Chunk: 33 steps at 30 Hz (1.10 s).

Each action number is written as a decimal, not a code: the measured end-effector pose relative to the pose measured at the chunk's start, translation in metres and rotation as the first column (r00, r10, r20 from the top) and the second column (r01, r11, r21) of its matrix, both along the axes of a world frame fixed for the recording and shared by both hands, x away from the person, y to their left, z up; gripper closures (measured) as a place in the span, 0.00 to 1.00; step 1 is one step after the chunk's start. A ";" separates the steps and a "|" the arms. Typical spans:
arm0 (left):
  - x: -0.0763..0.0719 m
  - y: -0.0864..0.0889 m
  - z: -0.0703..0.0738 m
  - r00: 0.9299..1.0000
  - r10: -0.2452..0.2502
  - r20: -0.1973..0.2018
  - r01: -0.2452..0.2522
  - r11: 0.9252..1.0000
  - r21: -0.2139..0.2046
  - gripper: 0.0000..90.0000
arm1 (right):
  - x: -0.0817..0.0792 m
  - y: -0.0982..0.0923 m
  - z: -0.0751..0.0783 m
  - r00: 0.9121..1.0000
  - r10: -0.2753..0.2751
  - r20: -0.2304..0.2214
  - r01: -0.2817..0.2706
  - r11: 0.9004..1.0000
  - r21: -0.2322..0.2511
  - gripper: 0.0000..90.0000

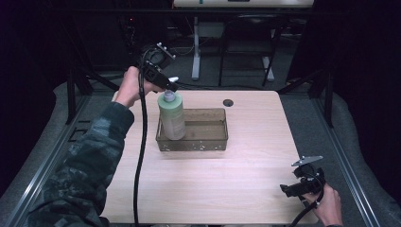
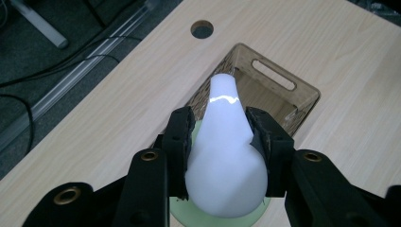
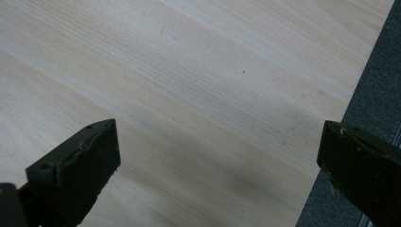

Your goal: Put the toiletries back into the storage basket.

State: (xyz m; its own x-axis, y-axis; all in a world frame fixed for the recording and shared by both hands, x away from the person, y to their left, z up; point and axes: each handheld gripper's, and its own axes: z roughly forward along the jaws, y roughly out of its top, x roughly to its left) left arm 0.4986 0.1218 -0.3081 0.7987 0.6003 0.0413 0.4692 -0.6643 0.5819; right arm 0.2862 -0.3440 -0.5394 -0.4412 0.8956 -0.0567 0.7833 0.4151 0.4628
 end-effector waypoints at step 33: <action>-0.007 0.016 -0.024 0.999 -0.004 -0.034 0.004 1.000 -0.007 0.70 | -0.001 0.002 0.001 1.000 0.009 -0.011 -0.009 1.000 -0.013 0.00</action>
State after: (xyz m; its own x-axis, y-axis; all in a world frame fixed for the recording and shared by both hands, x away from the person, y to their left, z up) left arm 0.4912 0.1375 -0.3321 0.8021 0.5971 0.0101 0.4857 -0.6622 0.5706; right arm 0.2849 -0.3424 -0.5386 -0.4496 0.8910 -0.0634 0.7847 0.4279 0.4485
